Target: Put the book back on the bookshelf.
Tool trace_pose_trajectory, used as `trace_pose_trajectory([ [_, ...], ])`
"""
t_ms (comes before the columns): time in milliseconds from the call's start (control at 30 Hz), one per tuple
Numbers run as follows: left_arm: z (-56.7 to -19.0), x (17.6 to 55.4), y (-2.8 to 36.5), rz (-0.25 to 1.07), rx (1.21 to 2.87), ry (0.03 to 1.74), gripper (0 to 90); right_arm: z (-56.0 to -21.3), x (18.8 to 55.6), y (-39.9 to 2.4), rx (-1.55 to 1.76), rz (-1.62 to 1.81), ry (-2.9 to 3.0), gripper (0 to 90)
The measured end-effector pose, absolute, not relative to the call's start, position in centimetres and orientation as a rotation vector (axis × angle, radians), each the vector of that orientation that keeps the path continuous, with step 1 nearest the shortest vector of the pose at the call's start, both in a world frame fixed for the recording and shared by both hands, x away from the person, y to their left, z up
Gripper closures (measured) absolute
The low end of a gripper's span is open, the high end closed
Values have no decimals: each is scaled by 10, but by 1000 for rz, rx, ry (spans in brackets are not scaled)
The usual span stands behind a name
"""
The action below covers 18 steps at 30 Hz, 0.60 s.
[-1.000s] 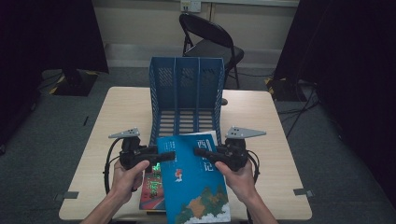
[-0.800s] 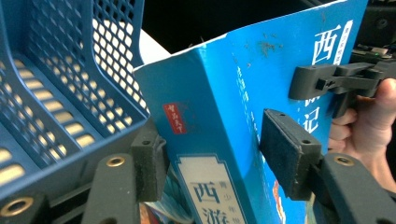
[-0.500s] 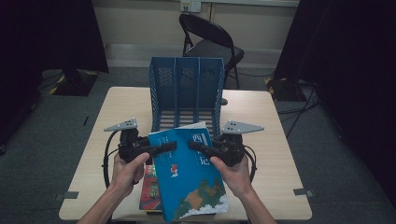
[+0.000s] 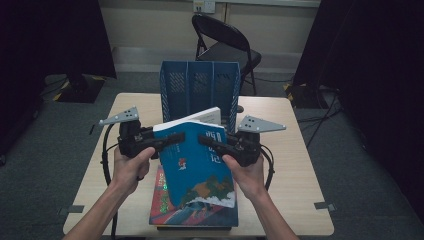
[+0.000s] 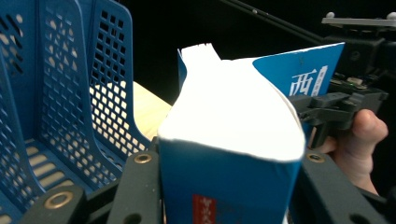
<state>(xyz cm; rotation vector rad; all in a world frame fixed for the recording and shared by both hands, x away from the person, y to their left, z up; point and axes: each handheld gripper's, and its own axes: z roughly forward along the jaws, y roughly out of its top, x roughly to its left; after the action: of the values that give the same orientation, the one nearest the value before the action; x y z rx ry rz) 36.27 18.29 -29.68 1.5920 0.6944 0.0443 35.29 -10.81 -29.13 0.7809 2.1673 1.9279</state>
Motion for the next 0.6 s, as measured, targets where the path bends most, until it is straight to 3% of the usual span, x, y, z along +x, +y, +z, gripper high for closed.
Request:
trace_pose_trajectory([
  [467, -307, 339, 171, 143, 1616, 617, 575, -304, 341, -120, 742, 1952, 2186, 775],
  [600, -306, 329, 167, 184, 1633, 598, 584, -306, 336, -126, 692, 1912, 2197, 727],
])
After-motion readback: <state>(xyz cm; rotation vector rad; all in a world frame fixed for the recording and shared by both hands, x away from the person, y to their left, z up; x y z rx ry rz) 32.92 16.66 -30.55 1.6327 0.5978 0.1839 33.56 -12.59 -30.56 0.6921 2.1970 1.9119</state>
